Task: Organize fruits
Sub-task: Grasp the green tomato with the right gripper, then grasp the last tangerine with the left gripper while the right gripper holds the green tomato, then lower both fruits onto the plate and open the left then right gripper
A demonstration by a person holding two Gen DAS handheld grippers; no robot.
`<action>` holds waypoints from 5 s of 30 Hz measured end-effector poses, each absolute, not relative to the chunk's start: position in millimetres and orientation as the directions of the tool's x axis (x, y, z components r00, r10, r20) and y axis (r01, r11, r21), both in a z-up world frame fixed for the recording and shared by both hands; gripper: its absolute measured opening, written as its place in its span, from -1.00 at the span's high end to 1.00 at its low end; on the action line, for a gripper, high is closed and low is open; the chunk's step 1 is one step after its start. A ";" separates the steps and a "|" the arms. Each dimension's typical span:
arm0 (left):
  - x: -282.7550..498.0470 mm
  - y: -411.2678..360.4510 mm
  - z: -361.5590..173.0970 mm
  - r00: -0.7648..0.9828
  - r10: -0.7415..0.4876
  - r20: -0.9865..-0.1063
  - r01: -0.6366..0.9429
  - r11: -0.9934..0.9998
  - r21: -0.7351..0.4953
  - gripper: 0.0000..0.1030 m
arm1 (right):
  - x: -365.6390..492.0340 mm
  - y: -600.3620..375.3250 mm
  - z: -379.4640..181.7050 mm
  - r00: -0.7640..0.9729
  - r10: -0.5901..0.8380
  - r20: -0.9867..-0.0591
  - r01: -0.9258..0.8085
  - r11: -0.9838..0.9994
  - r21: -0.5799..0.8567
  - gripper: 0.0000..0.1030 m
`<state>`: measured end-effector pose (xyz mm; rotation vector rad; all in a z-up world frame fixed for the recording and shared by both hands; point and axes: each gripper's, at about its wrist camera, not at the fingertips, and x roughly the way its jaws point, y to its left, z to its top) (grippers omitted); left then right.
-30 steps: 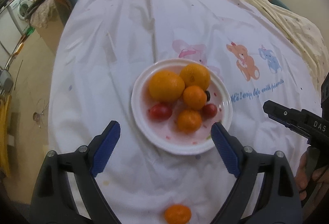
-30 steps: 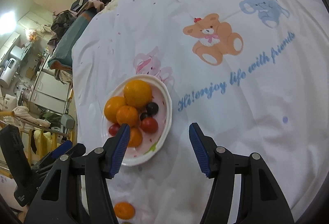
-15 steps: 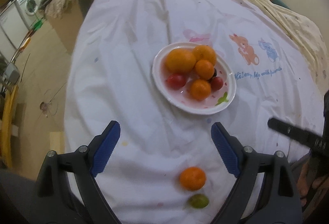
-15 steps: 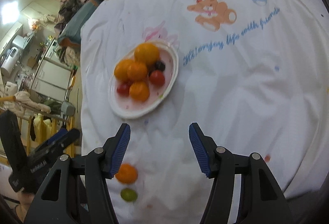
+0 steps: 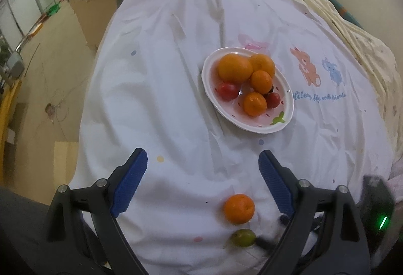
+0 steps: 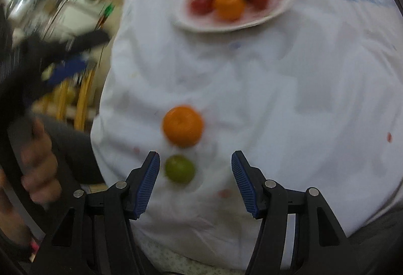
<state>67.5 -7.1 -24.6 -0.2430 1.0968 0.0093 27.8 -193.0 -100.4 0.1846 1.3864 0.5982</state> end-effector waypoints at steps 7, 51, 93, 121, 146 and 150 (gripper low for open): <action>68.2 -6.3 -23.9 0.464 -0.115 -0.878 -0.129 0.972 -0.195 -0.71 | 12.6 -146.7 -115.4 0.009 0.405 -0.914 -0.462 0.812 0.355 0.13; 41.0 -92.5 -94.7 0.176 -0.160 -0.971 0.254 0.961 -0.112 0.32 | 82.1 -286.6 -55.7 0.340 0.570 -0.748 -0.096 0.812 0.576 0.41; 148.0 -47.3 -108.5 0.147 -0.128 -0.981 0.071 0.990 -0.118 -0.33 | 196.1 -265.9 -87.1 0.296 0.578 -0.761 -0.097 0.811 0.578 0.41; 198.7 -66.9 -86.2 0.324 -0.102 -0.941 0.105 0.992 -0.071 0.21 | 201.9 -250.3 -105.1 0.252 0.572 -0.781 -0.094 0.818 0.568 0.41; 187.7 -57.7 -72.0 0.368 -0.085 -0.926 0.065 0.996 -0.066 -0.52 | 198.7 -261.8 -94.3 0.318 0.545 -0.776 -0.069 0.830 0.554 -0.45; 180.7 -50.8 -55.2 0.417 -0.088 -0.905 0.052 0.996 -0.073 -0.52 | 189.9 -267.2 -79.8 0.357 0.540 -0.762 -0.084 0.831 0.550 -0.47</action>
